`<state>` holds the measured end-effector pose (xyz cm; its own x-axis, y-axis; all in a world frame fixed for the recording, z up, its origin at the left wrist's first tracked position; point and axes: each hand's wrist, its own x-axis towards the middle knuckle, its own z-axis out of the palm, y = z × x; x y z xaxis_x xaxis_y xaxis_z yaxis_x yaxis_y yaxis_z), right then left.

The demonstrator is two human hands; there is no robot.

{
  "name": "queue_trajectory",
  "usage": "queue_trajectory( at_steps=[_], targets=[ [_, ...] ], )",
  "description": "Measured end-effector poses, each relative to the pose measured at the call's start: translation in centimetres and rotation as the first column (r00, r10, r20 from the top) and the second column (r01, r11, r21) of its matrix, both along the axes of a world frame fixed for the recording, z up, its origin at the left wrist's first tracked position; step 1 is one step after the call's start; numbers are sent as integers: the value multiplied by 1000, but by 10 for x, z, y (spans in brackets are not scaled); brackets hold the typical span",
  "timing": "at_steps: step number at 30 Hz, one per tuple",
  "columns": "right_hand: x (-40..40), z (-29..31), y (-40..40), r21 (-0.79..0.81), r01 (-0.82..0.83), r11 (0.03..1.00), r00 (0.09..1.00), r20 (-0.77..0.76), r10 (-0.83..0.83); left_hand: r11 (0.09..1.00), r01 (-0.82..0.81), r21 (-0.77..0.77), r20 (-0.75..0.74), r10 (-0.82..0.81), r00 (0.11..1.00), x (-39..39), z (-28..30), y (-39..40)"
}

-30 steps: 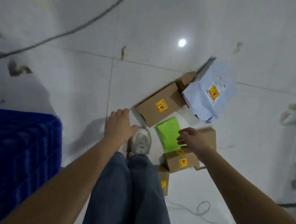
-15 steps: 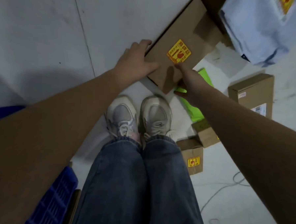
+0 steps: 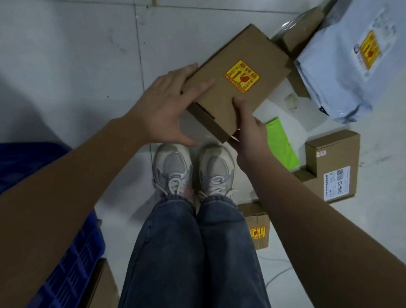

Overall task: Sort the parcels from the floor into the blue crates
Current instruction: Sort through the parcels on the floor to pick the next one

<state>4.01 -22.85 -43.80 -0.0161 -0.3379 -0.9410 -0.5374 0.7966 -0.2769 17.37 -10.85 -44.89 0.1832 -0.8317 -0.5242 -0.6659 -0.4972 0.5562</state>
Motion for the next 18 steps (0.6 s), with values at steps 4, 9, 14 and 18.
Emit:
queue_trajectory(
  at_steps=[4, 9, 14, 18],
  targets=[
    [11, 20, 5, 138, -49, 989, 994, 99, 36, 961, -52, -273, 294, 134, 946, -12, 11, 6],
    [15, 46, -14, 123, 196, 973, 968, 134, -212, 754, -598, -270, -40, 612, 790, -30, 40, -4],
    [13, 73, -46, -148, -285, 947, 958, -24, 284, 74, -962, 261, -567, 819, -91, -17, 88, -11],
    [11, 108, -59, -172, -466, 868, 876, 44, 480, 64, -911, 408, -619, 752, -225, -4, 117, 6]
  ],
)
